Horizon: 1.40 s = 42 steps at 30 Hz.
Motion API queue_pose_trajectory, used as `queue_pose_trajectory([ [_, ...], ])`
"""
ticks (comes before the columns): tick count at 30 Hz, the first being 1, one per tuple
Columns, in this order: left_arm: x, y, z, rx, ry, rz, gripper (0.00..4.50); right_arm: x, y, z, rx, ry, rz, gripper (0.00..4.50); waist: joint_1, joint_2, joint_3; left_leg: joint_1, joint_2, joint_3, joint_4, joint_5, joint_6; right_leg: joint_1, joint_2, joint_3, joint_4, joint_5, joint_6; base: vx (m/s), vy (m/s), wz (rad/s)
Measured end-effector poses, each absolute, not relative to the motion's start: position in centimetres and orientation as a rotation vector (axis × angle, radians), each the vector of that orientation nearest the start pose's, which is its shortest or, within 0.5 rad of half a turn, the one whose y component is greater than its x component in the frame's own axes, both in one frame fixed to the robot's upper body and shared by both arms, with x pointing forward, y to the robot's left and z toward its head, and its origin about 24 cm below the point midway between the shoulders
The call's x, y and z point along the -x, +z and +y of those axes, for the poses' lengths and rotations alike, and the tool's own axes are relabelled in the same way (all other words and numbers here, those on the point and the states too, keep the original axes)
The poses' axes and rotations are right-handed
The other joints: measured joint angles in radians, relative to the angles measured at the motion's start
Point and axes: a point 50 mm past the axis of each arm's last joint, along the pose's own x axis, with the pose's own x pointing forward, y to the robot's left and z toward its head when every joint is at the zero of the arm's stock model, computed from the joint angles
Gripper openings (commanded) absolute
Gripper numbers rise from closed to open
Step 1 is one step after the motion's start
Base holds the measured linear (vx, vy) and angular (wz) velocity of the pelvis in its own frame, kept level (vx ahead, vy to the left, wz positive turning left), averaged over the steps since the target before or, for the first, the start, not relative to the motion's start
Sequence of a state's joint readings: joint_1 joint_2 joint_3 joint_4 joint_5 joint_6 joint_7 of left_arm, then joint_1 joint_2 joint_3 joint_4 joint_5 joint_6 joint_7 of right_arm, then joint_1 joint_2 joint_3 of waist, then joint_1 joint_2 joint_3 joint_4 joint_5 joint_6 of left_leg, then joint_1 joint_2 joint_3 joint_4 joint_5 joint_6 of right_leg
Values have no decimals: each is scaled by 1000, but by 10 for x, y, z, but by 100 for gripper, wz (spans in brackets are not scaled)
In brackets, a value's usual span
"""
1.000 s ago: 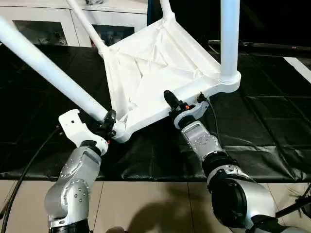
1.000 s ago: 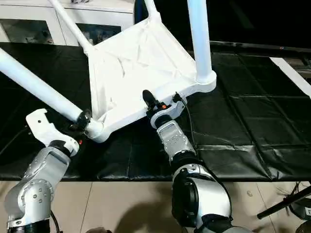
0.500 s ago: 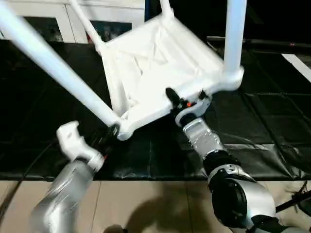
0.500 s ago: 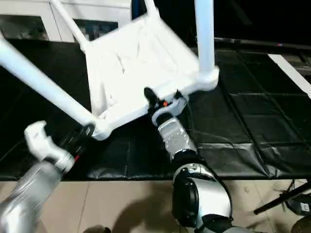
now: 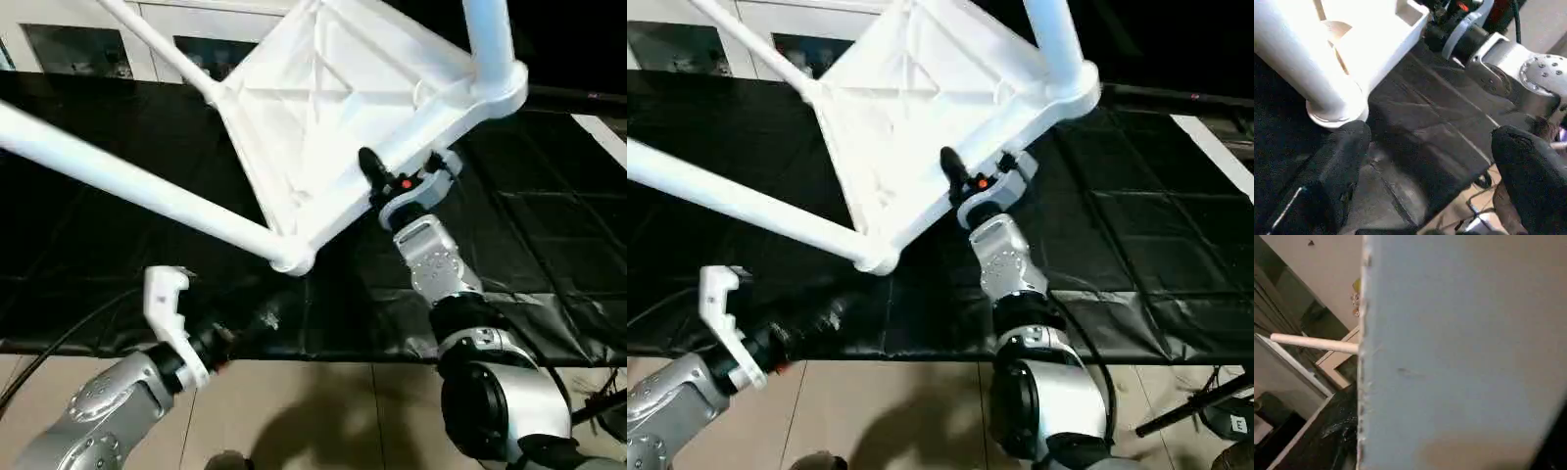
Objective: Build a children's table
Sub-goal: Flip table
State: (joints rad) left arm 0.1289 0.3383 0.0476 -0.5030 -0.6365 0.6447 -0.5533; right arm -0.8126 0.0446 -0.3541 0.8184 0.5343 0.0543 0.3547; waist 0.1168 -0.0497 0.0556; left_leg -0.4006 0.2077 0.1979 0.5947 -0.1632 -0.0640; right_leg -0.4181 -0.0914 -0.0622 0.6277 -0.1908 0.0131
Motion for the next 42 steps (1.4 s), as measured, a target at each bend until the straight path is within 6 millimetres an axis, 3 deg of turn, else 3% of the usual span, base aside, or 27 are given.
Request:
queue_pose_trajectory([
  [12,-219,109,146,248,-816,121,450,-382,125,-132,-472,248,-107,194,-6,0,0,6,0,-1,2,2,-3,4,0,2,4,3,2,0,0,0],
  [26,-221,114,138,236,-857,109,450,-375,137,-149,-174,109,-165,193,-4,-2,-1,6,0,-1,4,2,-3,6,0,2,4,3,2,0,0,0],
  [42,-226,121,132,214,-878,83,450,-372,137,-142,-3,77,-180,193,-7,-2,-1,9,0,-2,5,2,-3,9,1,3,4,2,5,0,0,0],
])
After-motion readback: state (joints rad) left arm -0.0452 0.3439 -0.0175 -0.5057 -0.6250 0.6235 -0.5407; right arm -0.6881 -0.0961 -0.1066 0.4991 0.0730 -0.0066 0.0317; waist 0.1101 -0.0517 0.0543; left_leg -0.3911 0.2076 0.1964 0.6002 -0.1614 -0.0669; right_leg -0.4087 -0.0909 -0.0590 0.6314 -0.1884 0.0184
